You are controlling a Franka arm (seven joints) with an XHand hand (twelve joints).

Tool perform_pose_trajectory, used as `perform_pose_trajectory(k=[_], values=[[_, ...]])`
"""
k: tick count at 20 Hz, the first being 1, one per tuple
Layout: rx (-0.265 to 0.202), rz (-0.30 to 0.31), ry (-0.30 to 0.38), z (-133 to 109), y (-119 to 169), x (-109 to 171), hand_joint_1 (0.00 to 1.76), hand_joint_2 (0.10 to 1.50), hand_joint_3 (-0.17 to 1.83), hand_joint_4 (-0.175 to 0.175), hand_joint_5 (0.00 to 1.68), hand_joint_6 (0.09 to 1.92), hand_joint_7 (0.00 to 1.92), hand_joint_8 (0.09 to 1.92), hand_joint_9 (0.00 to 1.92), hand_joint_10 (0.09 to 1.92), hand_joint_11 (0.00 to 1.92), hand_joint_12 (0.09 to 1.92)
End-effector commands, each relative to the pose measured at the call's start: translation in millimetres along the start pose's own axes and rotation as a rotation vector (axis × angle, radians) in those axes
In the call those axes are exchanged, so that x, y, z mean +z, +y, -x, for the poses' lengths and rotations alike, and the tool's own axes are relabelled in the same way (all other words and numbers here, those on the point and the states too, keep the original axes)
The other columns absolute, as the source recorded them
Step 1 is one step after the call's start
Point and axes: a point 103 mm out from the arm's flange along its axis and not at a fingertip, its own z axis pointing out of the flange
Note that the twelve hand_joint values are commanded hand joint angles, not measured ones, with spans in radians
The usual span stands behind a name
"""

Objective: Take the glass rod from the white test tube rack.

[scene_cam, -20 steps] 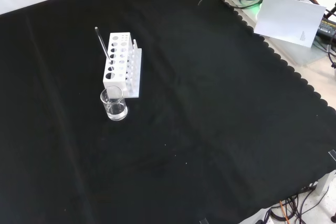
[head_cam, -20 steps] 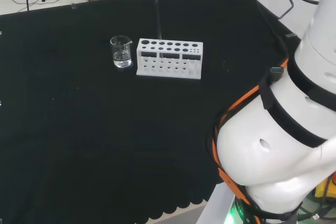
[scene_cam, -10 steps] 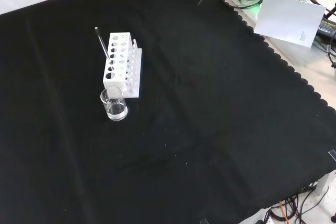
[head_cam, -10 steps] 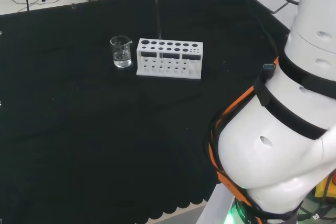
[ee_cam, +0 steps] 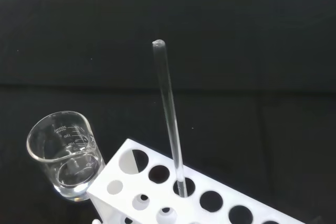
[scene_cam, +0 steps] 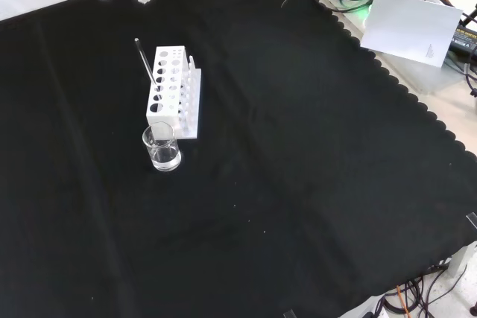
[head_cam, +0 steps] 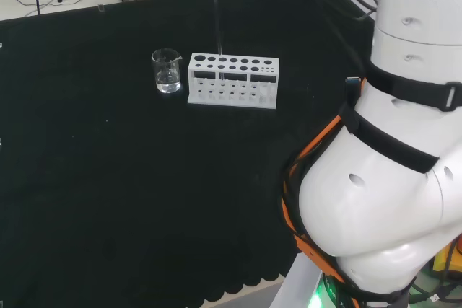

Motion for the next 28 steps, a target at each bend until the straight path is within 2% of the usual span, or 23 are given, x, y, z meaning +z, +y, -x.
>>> perform_pose_trajectory(k=[1,6,13,23,28], values=[[-0.032,-0.001,0.008,-6,12,14,0.71,1.19,-0.17,-0.175,0.30,0.76,0.69,0.98,1.00,0.95,0.64,1.34],[-0.039,0.008,0.036,-13,15,39,0.71,1.20,-0.17,-0.175,0.35,0.81,0.78,0.97,1.09,0.95,0.66,1.34],[-0.062,-0.013,0.021,-21,20,62,0.72,1.20,-0.17,-0.175,0.41,0.86,0.87,0.95,1.18,0.93,0.66,1.34],[-0.069,-0.018,0.014,-25,21,75,0.74,1.21,-0.17,-0.175,0.49,0.90,0.94,0.94,1.26,0.94,0.65,1.35],[-0.056,-0.053,-0.003,-20,28,78,0.74,1.21,-0.17,-0.175,0.50,0.91,0.96,0.94,1.29,0.96,0.64,1.35]])
